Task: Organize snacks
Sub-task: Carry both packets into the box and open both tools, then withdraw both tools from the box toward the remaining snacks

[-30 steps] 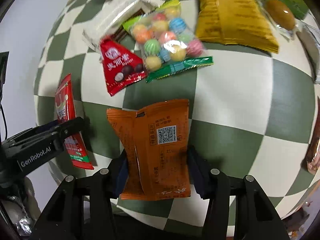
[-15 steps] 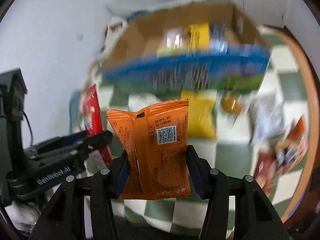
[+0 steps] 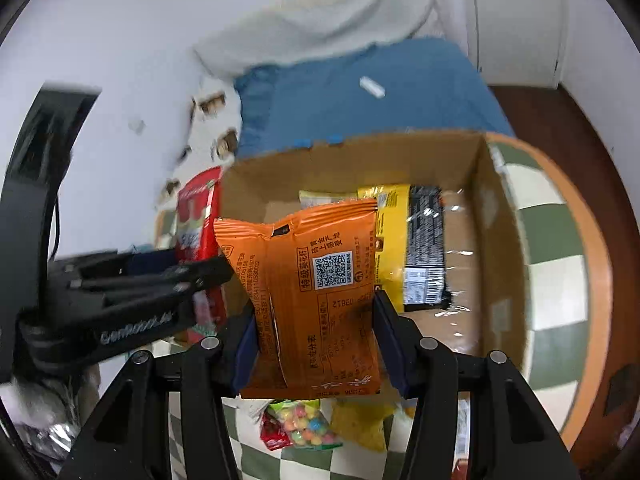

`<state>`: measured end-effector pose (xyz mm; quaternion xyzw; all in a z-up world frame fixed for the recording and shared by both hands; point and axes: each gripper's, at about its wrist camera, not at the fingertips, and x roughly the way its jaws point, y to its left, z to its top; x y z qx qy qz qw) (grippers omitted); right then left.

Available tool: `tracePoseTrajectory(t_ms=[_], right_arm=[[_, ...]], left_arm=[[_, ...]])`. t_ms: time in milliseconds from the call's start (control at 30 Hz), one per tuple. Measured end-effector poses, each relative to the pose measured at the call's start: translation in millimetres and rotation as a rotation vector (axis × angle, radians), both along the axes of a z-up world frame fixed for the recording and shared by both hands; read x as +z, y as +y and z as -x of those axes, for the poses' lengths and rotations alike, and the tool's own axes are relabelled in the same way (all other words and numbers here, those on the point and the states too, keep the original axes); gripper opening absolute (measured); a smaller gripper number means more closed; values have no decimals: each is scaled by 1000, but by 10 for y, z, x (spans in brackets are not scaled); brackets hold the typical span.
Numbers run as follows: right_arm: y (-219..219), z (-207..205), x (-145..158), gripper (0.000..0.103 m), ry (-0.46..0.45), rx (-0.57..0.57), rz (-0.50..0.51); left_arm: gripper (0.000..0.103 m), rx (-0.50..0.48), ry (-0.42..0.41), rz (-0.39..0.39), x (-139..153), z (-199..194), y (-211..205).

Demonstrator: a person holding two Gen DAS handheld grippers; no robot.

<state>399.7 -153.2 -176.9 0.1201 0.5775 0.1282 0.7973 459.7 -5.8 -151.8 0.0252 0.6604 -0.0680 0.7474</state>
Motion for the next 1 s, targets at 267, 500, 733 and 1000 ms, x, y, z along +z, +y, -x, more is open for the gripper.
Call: tracePoseTrajectory(t_ms=[267,500,733,1000], right_arm=[[237,-168,-750,56,187,45,2],[350,-250,-1056,70,301,108,10],[333,-269,-1052,97,326,137,67],[45,-209,-868,97,265,85,143]], left_arm=[[44,33,201,22,-733,-240,97],[48,62,287,27,-1020,-221,177],[87,86,261,67,-954,-146,244],[88,149,136,30,-575,67,343]])
